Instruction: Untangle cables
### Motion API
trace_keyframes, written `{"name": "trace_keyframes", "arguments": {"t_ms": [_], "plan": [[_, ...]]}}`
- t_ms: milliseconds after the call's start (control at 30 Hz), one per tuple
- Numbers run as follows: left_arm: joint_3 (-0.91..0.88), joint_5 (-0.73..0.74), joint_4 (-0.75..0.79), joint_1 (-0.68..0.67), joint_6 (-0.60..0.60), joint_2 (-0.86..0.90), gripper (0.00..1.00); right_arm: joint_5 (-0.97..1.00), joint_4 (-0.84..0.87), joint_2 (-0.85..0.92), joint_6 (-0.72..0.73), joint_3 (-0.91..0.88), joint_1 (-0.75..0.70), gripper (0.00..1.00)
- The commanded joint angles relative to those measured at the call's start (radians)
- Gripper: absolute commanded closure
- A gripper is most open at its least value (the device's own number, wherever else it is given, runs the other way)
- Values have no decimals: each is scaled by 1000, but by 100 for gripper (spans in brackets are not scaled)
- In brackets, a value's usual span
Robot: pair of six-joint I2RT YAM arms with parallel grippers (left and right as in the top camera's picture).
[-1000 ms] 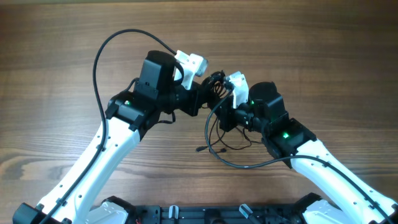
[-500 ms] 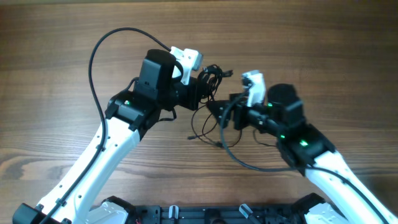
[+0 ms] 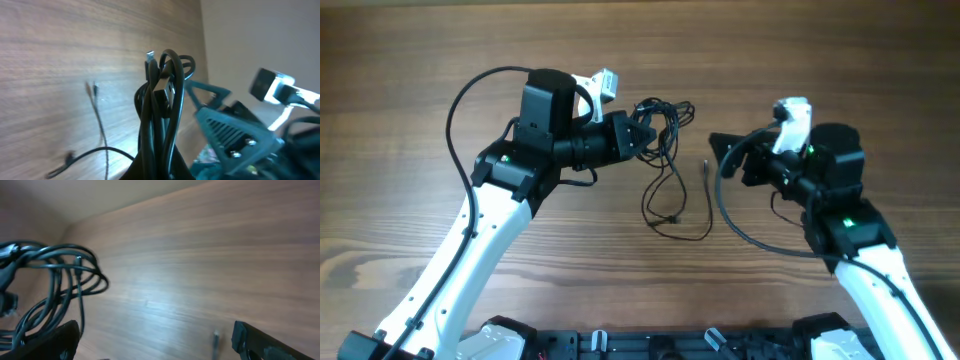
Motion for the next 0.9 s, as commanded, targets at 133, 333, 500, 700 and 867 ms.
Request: {"name": "trace_keyframes", "arguments": {"t_ms": [133, 333, 500, 700, 867], "plan": [[1, 69, 7, 4, -152, -1, 96, -219, 122, 115, -55, 4, 0, 0], [1, 89, 7, 1, -153, -1, 96, -221, 153, 117, 24, 4, 0, 0], [1, 109, 7, -8, -152, -1, 96, -217, 195, 172, 65, 4, 0, 0], [1, 108, 7, -46, -152, -1, 96, -195, 335, 269, 202, 4, 0, 0], [1, 109, 8, -65, -151, -1, 96, -217, 367, 298, 233, 4, 0, 0]]}}
